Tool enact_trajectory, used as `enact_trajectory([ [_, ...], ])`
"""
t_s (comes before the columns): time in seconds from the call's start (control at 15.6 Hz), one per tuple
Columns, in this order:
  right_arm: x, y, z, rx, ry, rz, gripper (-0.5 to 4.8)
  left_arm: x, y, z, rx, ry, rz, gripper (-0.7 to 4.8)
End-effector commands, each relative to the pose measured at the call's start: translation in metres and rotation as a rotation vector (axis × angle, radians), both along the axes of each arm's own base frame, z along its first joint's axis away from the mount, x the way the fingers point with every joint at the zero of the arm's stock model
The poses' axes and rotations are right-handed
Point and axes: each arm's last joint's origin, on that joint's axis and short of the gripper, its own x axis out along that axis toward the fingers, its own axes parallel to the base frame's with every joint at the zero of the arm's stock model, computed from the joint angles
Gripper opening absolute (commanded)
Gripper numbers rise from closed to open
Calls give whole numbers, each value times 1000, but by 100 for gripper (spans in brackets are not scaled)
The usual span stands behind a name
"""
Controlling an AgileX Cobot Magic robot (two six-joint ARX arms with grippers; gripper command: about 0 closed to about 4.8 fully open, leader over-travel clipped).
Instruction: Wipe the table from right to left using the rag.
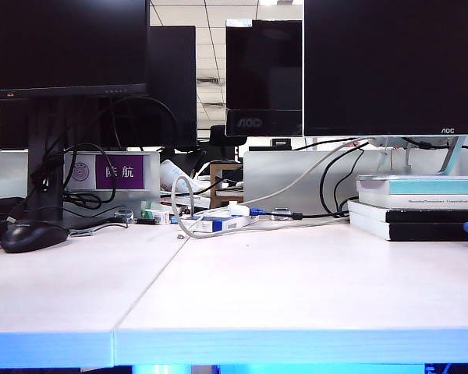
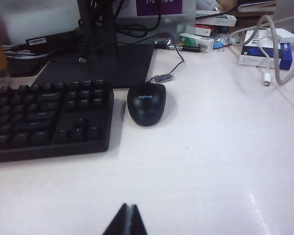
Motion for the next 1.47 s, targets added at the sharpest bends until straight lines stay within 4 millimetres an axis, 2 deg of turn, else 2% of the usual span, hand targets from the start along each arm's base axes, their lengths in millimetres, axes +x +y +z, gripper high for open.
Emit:
enact_trajectory([
  [0.06,0,0,-2,-3,3,1,0,0,0,-2,2,18,-2,-3],
  [0.51,0,0,0,-2,-7,2,0,0,0,-1,-1,6,0,-5],
  [0.58,-3,0,21,-1,-70,2,-1,-1,0,22,-151,-157,12,-5],
  [0.64,-7,0,36,10,-116,0,-1,-3,0,35,-182,-213,8,-5],
  [0.9,-18,-1,76,28,-233,-22,-1,-16,0,77,-180,-333,26,-5],
  [1.09,-22,-1,105,27,-252,-39,-1,-25,2,113,-183,-367,97,-5],
  [1.21,-15,-1,136,27,-231,-39,-1,-22,2,152,-169,-357,102,-5],
  [1.41,5,-1,176,25,-197,-47,-1,-9,2,201,-172,-312,95,-5],
  [1.47,18,-1,203,24,-180,-49,-2,-2,1,231,-172,-243,58,-5],
])
